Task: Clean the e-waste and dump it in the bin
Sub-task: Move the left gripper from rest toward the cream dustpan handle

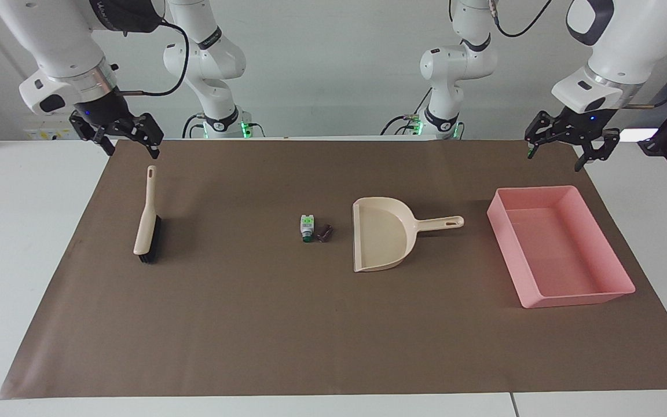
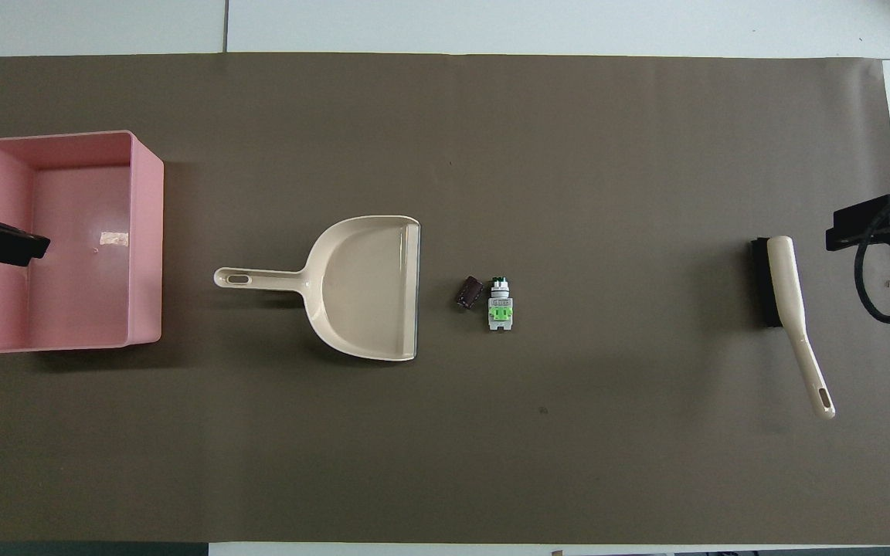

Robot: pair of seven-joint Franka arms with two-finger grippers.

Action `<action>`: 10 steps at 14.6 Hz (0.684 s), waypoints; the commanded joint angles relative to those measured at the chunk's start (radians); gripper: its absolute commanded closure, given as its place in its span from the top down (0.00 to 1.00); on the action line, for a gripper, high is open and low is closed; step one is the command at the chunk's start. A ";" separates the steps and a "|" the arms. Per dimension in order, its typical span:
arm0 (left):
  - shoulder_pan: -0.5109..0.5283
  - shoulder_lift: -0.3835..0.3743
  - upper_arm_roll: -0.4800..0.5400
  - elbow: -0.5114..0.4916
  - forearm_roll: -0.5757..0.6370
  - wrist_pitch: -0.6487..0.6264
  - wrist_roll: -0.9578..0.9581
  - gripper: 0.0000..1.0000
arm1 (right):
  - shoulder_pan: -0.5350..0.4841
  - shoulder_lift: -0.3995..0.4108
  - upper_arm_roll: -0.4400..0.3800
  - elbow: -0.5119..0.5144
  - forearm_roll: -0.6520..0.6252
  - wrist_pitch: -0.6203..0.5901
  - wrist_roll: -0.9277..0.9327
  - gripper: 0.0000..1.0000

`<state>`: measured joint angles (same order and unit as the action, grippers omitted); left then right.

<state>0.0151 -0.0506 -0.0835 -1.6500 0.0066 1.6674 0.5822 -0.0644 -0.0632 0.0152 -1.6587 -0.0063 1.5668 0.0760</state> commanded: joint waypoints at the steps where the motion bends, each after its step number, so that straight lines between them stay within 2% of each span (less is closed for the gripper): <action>1: -0.050 -0.043 0.008 -0.097 -0.005 0.089 0.210 1.00 | -0.049 -0.075 0.000 -0.182 0.002 0.122 -0.039 1.00; 5: -0.078 -0.057 0.008 -0.143 -0.005 0.100 0.488 0.99 | -0.115 -0.089 -0.001 -0.363 0.000 0.281 -0.126 0.99; 10: -0.101 -0.052 0.008 -0.181 -0.005 0.095 0.623 0.99 | -0.189 -0.081 -0.001 -0.588 0.000 0.513 -0.214 1.00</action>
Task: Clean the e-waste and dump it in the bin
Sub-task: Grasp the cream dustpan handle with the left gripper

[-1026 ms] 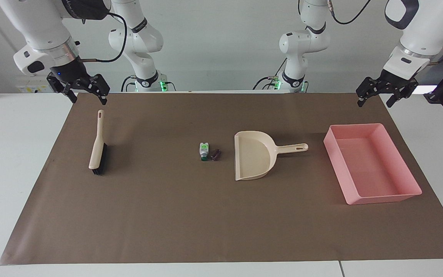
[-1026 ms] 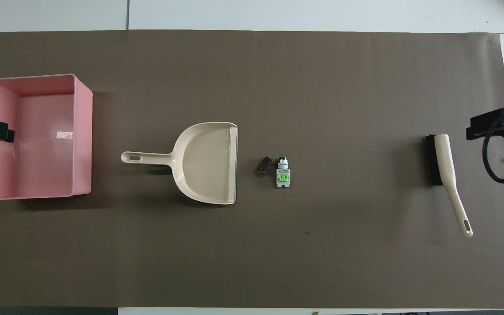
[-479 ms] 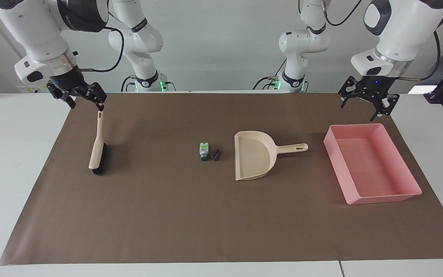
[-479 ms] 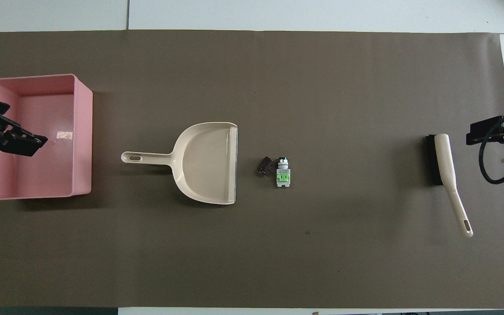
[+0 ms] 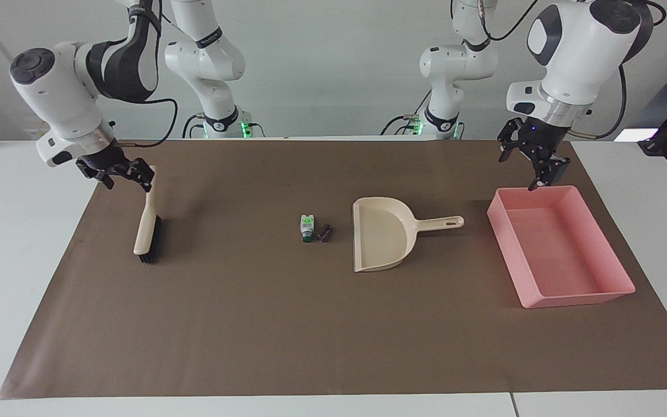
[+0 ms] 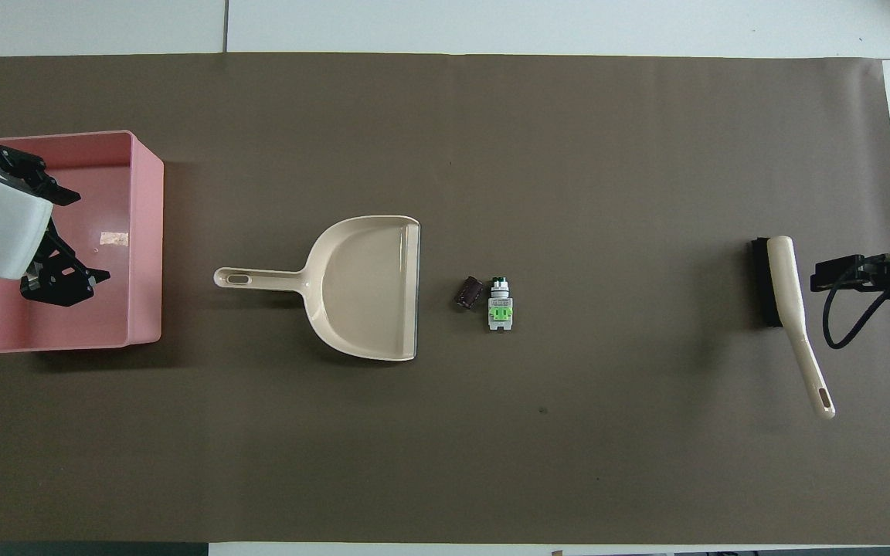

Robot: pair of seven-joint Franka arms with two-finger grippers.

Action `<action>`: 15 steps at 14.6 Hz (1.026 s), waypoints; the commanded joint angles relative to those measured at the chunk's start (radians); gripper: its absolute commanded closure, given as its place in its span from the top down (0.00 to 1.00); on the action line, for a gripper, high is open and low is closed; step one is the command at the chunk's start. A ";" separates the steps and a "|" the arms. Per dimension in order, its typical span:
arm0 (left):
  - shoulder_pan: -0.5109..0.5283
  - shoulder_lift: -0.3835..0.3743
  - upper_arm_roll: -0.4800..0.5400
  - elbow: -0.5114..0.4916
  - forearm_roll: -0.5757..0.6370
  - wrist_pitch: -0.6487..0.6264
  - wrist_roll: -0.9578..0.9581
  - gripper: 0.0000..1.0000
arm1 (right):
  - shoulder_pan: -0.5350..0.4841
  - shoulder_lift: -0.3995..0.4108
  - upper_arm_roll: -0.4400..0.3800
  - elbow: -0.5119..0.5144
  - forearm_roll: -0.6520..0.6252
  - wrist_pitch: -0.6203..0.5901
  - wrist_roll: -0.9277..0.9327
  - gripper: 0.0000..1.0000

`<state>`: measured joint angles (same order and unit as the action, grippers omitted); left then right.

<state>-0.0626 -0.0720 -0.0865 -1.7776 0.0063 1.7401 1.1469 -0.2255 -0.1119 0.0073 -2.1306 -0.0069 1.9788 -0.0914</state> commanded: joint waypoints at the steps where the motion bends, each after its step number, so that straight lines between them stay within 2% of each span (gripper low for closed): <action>1: -0.045 -0.031 0.011 -0.075 -0.005 0.032 0.079 0.99 | -0.053 -0.029 0.007 -0.155 0.001 0.141 -0.075 0.99; 3: -0.095 -0.028 0.013 -0.132 -0.002 0.109 0.077 0.99 | -0.083 -0.026 0.007 -0.233 0.002 0.217 -0.120 0.99; 7: -0.167 -0.017 0.011 -0.274 0.020 0.221 0.028 0.99 | -0.092 -0.025 0.008 -0.288 0.007 0.230 -0.110 0.99; 9: -0.215 -0.005 0.011 -0.354 0.088 0.335 -0.056 0.99 | -0.092 -0.019 0.008 -0.304 0.018 0.235 -0.102 0.99; 11: -0.255 0.036 0.011 -0.373 0.115 0.378 -0.126 0.99 | -0.091 -0.018 0.008 -0.312 0.019 0.233 -0.097 0.99; 14: -0.310 0.101 0.011 -0.382 0.188 0.441 -0.237 0.99 | -0.089 -0.028 0.008 -0.330 0.019 0.232 -0.097 0.92; 15: -0.316 0.113 0.011 -0.387 0.195 0.463 -0.248 0.99 | -0.089 -0.026 0.008 -0.330 0.019 0.232 -0.102 0.86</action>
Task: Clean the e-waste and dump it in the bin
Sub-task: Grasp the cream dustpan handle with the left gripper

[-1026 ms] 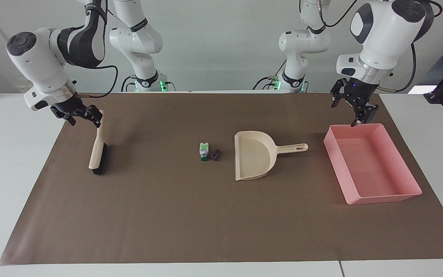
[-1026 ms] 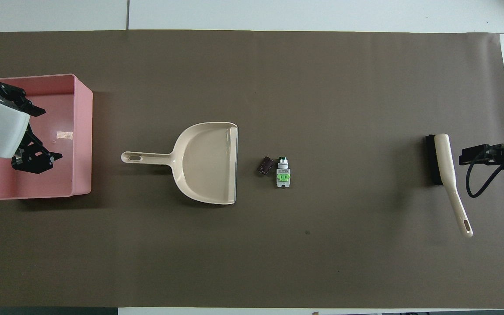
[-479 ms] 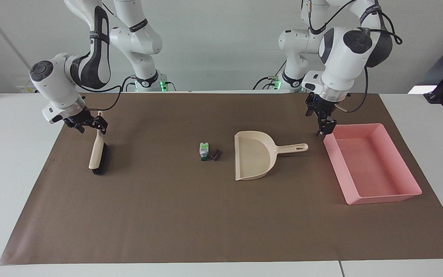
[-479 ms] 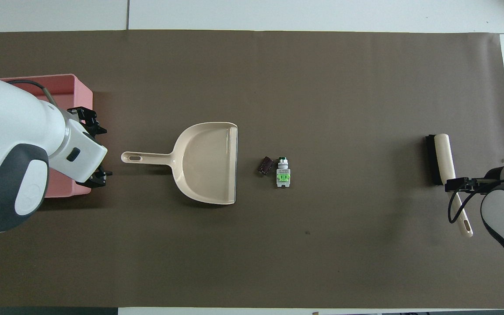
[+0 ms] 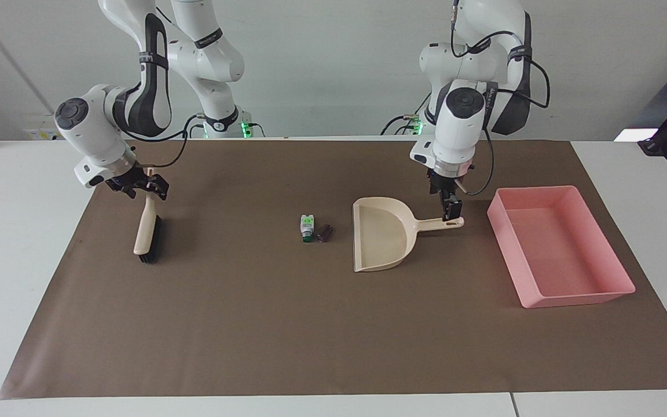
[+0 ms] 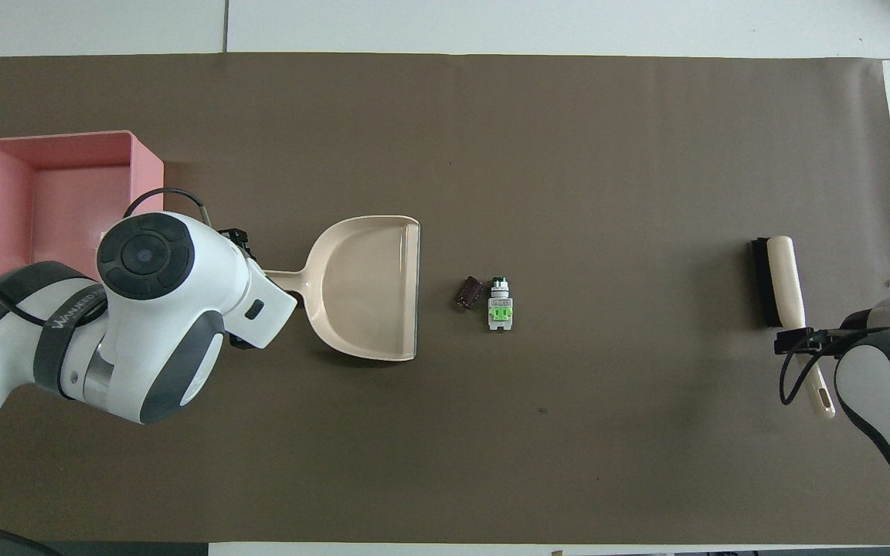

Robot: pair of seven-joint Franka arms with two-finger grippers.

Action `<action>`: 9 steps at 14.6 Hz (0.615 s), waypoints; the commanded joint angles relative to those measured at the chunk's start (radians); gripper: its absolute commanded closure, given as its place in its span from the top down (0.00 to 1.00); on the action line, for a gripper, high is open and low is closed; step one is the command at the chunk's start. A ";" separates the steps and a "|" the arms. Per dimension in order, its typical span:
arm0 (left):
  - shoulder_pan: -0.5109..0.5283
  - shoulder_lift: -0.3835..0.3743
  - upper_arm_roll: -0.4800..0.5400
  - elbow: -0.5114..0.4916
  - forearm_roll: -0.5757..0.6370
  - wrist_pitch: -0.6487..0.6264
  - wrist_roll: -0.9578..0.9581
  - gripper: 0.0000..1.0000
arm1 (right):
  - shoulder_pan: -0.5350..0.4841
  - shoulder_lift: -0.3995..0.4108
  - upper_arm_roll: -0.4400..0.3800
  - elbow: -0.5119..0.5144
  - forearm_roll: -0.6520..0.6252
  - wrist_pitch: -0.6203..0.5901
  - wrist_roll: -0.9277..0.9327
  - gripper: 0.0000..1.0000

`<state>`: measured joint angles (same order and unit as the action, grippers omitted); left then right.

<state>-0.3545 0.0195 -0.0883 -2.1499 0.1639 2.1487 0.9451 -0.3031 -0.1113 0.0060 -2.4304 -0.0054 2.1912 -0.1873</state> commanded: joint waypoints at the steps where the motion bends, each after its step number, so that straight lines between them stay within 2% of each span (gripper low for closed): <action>1: -0.026 0.031 0.013 -0.015 0.039 0.062 -0.055 0.99 | -0.011 -0.027 0.009 -0.030 0.018 0.018 -0.009 0.81; 3: -0.032 0.051 0.013 -0.015 0.071 0.085 -0.077 0.99 | -0.007 -0.027 0.009 -0.030 0.018 0.012 -0.018 0.66; 4: -0.032 0.060 0.013 -0.015 0.074 0.098 -0.098 0.98 | -0.005 -0.027 0.011 -0.029 0.018 0.012 -0.018 0.51; 5: -0.034 0.069 0.013 -0.015 0.074 0.105 -0.101 0.97 | -0.005 -0.027 0.011 -0.029 0.018 0.009 -0.029 0.32; 6: -0.038 0.076 0.013 -0.015 0.075 0.105 -0.103 0.96 | -0.002 -0.027 0.011 -0.029 0.018 0.007 -0.027 0.03; 9: -0.046 0.120 0.015 -0.008 0.075 0.128 -0.115 0.95 | -0.001 -0.022 0.012 -0.004 0.018 -0.030 -0.029 0.00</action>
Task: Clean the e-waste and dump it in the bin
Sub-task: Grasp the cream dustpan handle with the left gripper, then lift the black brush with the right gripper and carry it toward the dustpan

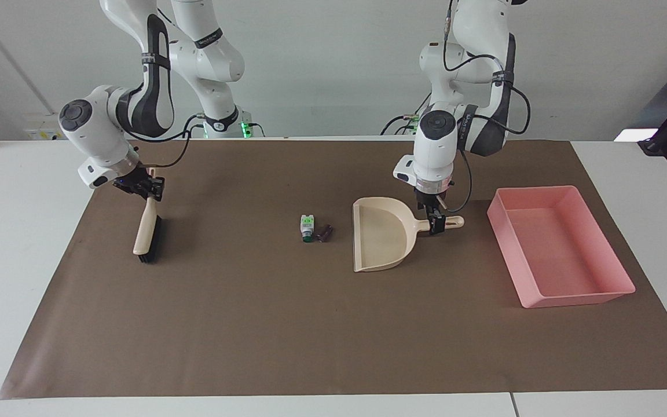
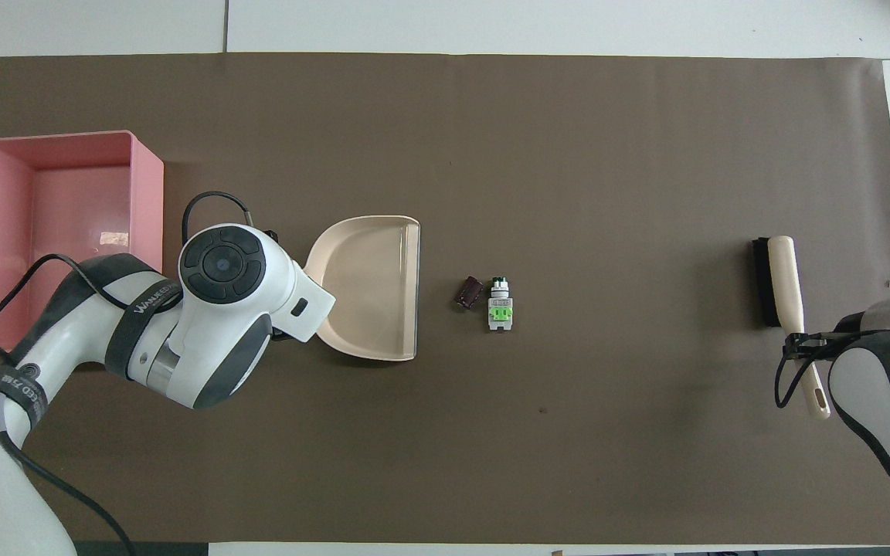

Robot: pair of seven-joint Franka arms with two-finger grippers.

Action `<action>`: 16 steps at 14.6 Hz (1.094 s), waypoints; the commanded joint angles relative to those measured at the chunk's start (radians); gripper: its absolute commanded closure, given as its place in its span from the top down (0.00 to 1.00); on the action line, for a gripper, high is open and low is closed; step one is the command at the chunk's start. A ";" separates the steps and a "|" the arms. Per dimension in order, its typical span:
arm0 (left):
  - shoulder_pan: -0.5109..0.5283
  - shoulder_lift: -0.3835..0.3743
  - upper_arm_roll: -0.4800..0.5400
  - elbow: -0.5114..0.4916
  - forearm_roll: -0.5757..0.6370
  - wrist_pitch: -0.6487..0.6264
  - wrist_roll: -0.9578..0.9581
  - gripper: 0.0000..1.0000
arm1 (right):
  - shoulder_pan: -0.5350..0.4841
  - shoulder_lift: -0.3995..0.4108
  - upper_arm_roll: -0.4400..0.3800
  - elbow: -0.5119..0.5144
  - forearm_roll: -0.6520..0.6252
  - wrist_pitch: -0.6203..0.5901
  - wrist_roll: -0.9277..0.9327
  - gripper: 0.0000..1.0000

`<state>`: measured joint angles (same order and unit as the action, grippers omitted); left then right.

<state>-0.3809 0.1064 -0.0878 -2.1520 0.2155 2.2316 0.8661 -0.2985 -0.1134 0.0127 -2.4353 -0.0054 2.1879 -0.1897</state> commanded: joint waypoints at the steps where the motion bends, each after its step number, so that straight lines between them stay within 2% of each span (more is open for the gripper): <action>1: -0.024 0.036 0.014 -0.002 0.024 0.049 -0.048 0.95 | 0.002 -0.017 0.006 0.014 0.018 -0.039 -0.025 0.00; 3: -0.026 0.036 0.014 0.001 0.024 0.036 -0.053 0.91 | 0.022 -0.015 0.009 0.051 0.018 -0.085 -0.021 0.00; 5: -0.026 0.039 0.014 0.018 0.024 0.033 -0.085 0.60 | 0.086 -0.014 0.012 0.100 0.016 -0.128 -0.004 0.00; 7: -0.023 0.033 0.013 0.030 0.031 0.025 -0.082 0.11 | 0.165 0.000 0.013 0.120 -0.001 -0.113 0.070 0.00; 8: -0.026 0.033 0.013 0.033 0.048 0.031 -0.073 0.04 | 0.209 0.001 0.013 0.124 -0.004 -0.093 0.105 0.00; 10: -0.044 0.032 0.013 0.034 0.068 0.020 -0.075 0.01 | 0.278 0.015 0.015 0.136 -0.013 -0.045 0.136 0.00; 11: -0.055 0.029 0.013 0.034 0.068 0.016 -0.076 0.00 | 0.351 0.041 0.015 0.175 -0.043 -0.060 0.144 0.00; 13: -0.056 0.018 0.013 0.037 0.068 -0.033 -0.076 0.00 | 0.445 0.084 0.015 0.257 -0.059 -0.143 0.273 0.00; 15: -0.056 0.015 0.013 0.072 0.068 -0.108 -0.075 0.00 | 0.554 0.095 0.015 0.272 -0.059 -0.166 0.401 0.00; 16: -0.056 0.013 0.013 0.072 0.068 -0.127 -0.072 0.00 | 0.576 0.106 0.016 0.271 -0.053 -0.169 0.427 0.00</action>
<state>-0.4230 0.1371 -0.0873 -2.0980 0.2620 2.1727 0.8017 0.2315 -0.0399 0.0327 -2.1953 -0.0455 2.0435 0.1693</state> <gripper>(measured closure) 0.665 0.740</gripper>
